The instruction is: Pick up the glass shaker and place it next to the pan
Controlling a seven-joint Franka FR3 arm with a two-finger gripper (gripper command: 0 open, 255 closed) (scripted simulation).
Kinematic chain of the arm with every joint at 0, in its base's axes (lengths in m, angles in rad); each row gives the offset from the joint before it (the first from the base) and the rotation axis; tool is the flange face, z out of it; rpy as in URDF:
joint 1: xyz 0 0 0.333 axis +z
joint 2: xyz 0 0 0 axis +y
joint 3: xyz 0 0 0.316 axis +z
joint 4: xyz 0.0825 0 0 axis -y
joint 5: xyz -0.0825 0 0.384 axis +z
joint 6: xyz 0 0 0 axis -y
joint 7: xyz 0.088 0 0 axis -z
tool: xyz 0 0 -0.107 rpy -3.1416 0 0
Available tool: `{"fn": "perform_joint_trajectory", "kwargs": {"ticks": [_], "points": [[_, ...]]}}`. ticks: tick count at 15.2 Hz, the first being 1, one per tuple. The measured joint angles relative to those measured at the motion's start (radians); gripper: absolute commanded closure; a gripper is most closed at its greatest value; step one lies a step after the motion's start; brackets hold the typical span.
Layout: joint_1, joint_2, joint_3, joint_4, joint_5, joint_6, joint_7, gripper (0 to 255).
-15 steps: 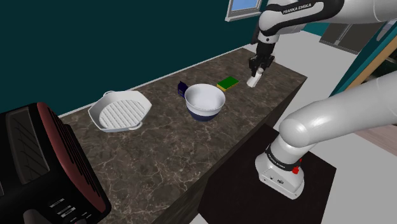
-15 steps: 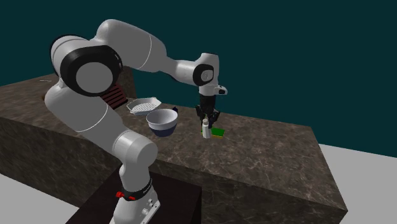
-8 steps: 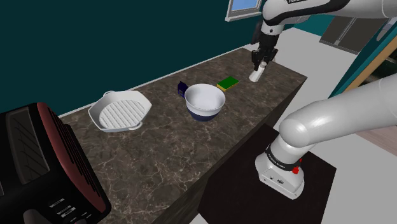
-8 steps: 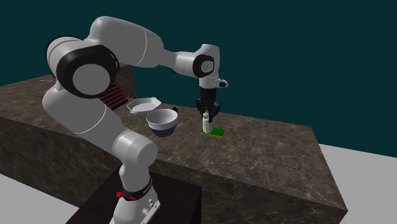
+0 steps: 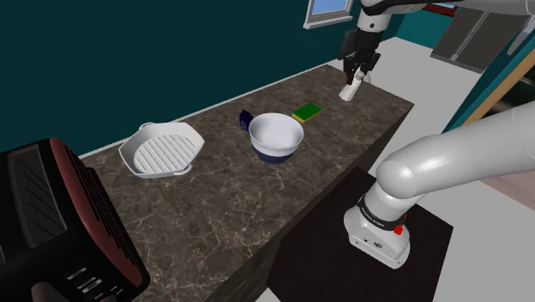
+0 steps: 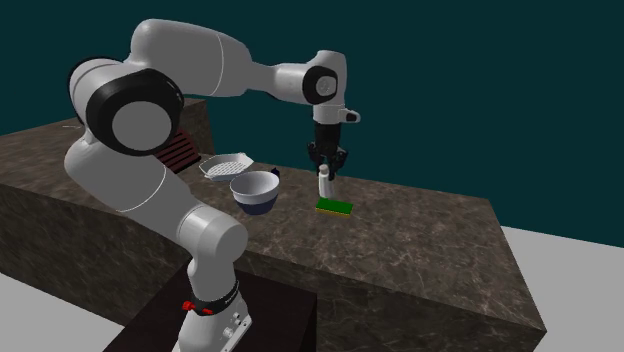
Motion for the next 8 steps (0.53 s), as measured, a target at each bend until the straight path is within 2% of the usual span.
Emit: {"fn": "perform_joint_trajectory", "kwargs": {"ticks": [3, 8], "points": [[0.005, -0.012, 0.015, 0.016, 0.007, -0.030, 0.013, 255], [0.044, -0.060, 0.104, -0.029, 0.054, -0.045, 0.121, 255]]}}
